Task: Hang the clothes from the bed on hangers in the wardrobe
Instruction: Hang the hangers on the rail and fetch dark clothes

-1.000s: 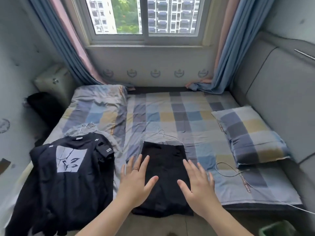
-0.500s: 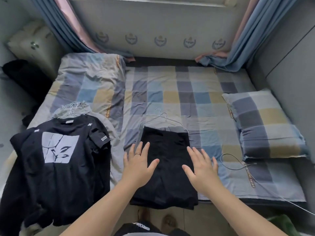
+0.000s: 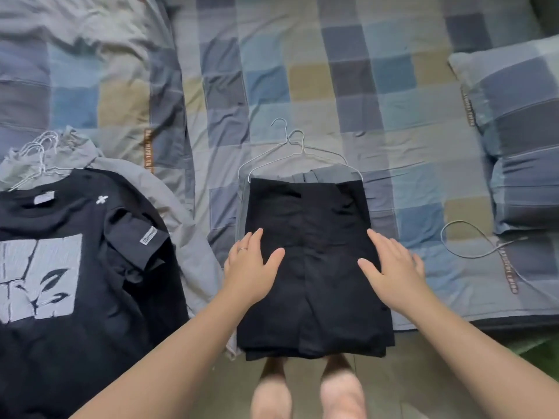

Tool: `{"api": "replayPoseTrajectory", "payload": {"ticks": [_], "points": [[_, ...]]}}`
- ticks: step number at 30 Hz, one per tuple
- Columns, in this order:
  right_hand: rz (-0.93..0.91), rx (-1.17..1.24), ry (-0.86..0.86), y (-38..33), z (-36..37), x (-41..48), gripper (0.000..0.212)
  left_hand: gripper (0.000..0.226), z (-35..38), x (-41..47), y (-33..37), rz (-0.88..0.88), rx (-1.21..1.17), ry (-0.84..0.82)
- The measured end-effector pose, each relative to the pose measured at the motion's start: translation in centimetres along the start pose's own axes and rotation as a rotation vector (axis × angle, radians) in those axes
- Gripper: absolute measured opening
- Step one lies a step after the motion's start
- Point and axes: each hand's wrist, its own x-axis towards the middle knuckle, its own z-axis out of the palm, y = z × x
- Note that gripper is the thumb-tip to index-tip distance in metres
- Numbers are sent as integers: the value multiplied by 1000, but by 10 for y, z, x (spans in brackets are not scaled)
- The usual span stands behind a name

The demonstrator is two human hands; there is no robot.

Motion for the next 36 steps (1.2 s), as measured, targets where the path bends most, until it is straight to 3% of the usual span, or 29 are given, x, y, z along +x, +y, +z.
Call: {"api": "replayPoseTrajectory", "payload": {"ticks": [5,13,17,21,23,25,30,33,36], "points": [[-19,112,-58,34,46,116,62,70,40,111,-12,-54,-179,-40],[90,194,-20,74,80,281,69,72,57,270,-26,-104,-165,169],[191,425,-46,71,74,324,64,72,60,308,-28,-172,-301,213],[289,793,-52,59,56,343,46,81,49,321,-14,-276,-539,223],[393,999,-130,56,45,346,29,97,36,322,-7,-353,-663,228],[471,1185,-197,57,32,342,27,107,28,324,-5,-396,-757,237],[544,1442,-183,69,9,320,57,91,9,296,20,-420,-901,230],[502,1455,-223,75,-10,295,31,81,1,268,27,-405,-947,253],[476,1458,-226,76,-32,256,28,66,-12,221,40,-416,-996,313]]}}
